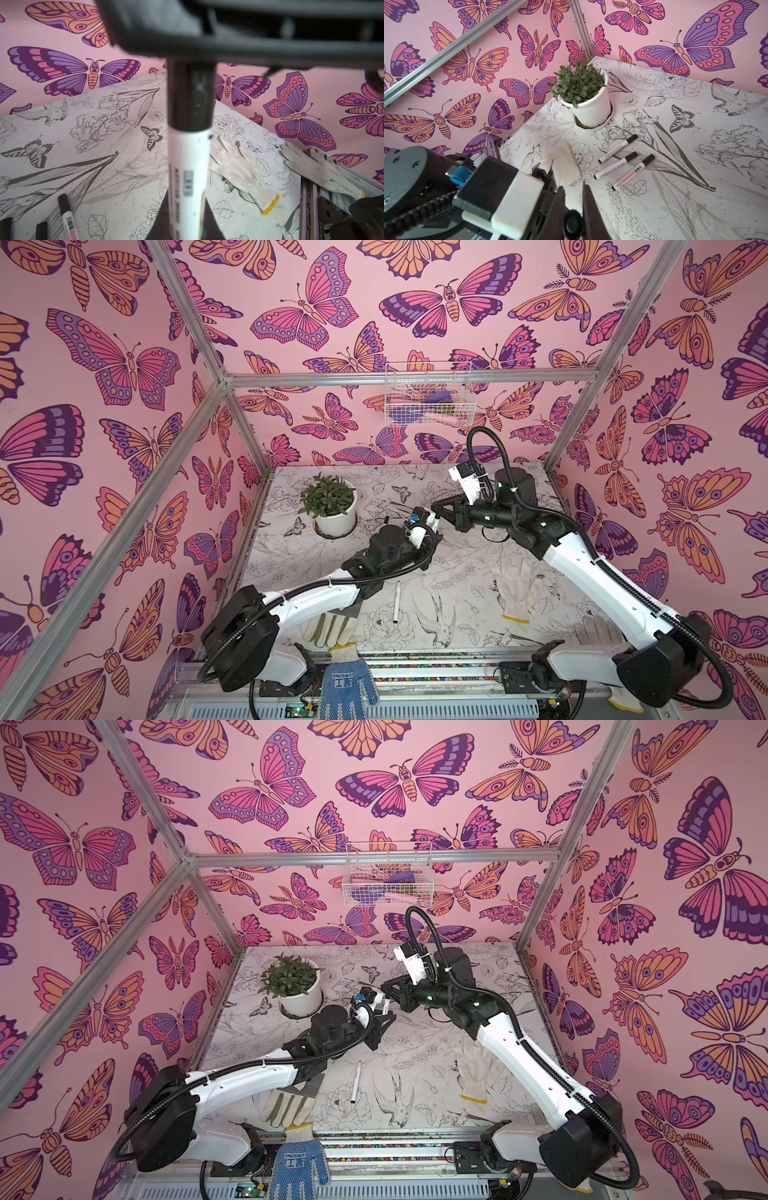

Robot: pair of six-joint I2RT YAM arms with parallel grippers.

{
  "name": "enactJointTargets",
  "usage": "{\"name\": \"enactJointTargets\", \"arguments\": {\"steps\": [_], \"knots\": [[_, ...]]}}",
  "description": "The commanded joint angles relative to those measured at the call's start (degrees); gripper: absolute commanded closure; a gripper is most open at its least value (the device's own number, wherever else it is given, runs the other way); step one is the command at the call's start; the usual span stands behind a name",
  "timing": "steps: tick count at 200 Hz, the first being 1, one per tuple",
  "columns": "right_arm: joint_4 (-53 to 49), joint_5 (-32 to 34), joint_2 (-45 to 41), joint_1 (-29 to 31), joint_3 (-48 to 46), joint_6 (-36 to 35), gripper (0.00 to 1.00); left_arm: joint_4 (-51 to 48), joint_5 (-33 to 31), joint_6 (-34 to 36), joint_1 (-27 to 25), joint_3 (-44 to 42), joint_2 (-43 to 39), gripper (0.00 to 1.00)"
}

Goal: Insert the pens into the pen caps

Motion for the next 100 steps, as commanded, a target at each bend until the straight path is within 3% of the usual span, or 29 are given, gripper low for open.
{"name": "enactJointTargets", "arguments": {"steps": [1,58,100], "knots": [[-12.57,-5.05,1.65,2.16,-5.18,-0.30,1.00,10.44,-5.10,0.22,0.50,7.26,-5.08,1.00],[-19.77,-7.41,4.18,2.58,-7.33,-5.12,1.00,16.35,-10.66,4.42,0.43,8.76,-4.16,1.00],[-24.37,-8.95,5.93,3.99,-6.79,-7.46,1.00,21.19,-11.23,6.29,-0.12,10.61,-1.81,1.00]]}}
